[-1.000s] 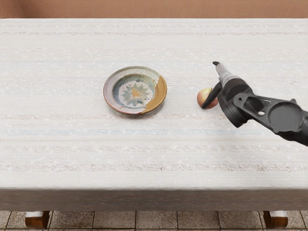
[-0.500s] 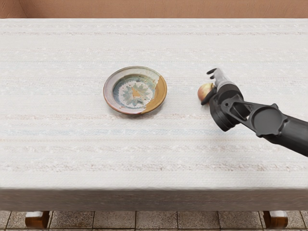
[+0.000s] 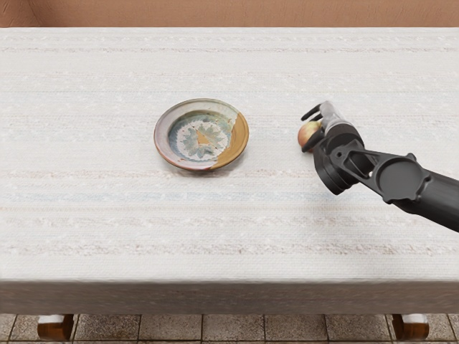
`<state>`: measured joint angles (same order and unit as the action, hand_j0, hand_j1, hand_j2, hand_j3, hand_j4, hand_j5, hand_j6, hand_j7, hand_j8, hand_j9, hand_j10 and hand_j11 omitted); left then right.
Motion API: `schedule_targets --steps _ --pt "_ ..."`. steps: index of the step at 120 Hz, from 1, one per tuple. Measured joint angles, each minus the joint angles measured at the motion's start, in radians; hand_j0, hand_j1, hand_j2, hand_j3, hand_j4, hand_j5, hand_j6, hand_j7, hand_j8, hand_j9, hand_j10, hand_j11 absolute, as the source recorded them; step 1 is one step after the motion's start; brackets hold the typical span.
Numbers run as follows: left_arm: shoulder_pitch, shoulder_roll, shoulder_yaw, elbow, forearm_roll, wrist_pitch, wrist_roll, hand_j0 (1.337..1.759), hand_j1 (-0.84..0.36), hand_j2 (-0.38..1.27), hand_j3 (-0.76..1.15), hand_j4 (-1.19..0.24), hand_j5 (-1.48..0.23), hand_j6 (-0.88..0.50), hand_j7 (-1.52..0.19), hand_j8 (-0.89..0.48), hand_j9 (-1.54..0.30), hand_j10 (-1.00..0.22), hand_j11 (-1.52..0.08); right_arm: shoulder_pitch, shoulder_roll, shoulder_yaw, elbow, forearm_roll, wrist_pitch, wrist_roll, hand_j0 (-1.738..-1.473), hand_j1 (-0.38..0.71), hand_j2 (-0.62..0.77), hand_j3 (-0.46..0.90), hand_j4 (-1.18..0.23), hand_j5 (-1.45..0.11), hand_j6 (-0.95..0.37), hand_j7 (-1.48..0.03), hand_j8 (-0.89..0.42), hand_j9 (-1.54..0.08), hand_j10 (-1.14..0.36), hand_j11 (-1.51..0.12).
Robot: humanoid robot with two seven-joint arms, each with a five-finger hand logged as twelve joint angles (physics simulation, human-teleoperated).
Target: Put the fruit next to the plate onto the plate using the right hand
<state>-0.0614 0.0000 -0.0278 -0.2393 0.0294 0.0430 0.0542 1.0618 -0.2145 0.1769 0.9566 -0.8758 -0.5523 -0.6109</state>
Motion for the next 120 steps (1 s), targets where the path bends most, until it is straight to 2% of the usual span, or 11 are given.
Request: schedule_targets --steps 20,36,44,61,80,101,120 --pt "0.000 0.000 0.000 0.000 0.000 0.000 0.000 1.658 0.35 0.00 0.00 0.00 0.00 0.00 0.00 0.00 0.00 0.00 0.00 0.008 0.000 0.022 0.000 0.010 0.001 -0.001 -1.655 0.17 0.19 0.00 -0.62 -0.81 -0.44 -0.81 -0.33 -0.81 -0.45 -0.82" --pt "0.000 0.000 0.000 0.000 0.000 0.000 0.000 1.658 0.35 0.00 0.00 0.00 0.00 0.00 0.00 0.00 0.00 0.00 0.00 0.037 0.005 0.080 0.019 0.012 0.003 -0.001 -1.656 0.18 0.20 0.00 -0.60 -0.79 -0.45 -0.78 -0.34 -0.79 -0.45 -0.80" --pt "0.000 0.000 0.000 0.000 0.000 0.000 0.000 1.658 0.35 0.00 0.00 0.00 0.00 0.00 0.00 0.00 0.00 0.00 0.00 0.044 0.006 0.115 0.063 0.013 0.005 -0.001 -1.656 0.18 0.20 0.00 -0.59 -0.79 -0.45 -0.78 -0.34 -0.78 -0.46 -0.79" --pt "0.000 0.000 0.000 0.000 0.000 0.000 0.000 1.658 0.35 0.00 0.00 0.00 0.00 0.00 0.00 0.00 0.00 0.00 0.00 0.050 0.003 0.189 0.212 0.015 0.025 0.000 -1.656 0.19 0.22 0.00 -0.59 -0.80 -0.45 -0.78 -0.34 -0.79 -0.45 -0.80" --pt "0.000 0.000 0.000 0.000 0.000 0.000 0.000 1.658 0.35 0.00 0.00 0.00 0.00 0.00 0.00 0.00 0.00 0.00 0.00 0.052 0.046 0.215 0.268 0.018 0.036 0.000 -1.656 0.20 0.23 0.00 -0.60 -0.84 -0.43 -0.81 -0.32 -0.82 -0.43 -0.82" --pt "0.000 0.000 0.000 0.000 0.000 0.000 0.000 1.658 0.35 0.00 0.00 0.00 0.00 0.00 0.00 0.00 0.00 0.00 0.00 0.046 0.124 0.211 0.208 0.020 0.038 0.000 -1.656 0.20 0.23 0.00 -0.60 -0.85 -0.42 -0.81 -0.31 -0.82 -0.43 -0.83" --pt "0.000 0.000 0.000 0.000 0.000 0.000 0.000 1.658 0.35 0.00 0.00 0.00 0.00 0.00 0.00 0.00 0.00 0.00 0.00 0.041 0.192 0.207 0.082 0.019 0.066 0.000 -1.656 0.19 0.22 0.00 -0.59 -0.84 -0.43 -0.80 -0.31 -0.81 -0.43 -0.82"
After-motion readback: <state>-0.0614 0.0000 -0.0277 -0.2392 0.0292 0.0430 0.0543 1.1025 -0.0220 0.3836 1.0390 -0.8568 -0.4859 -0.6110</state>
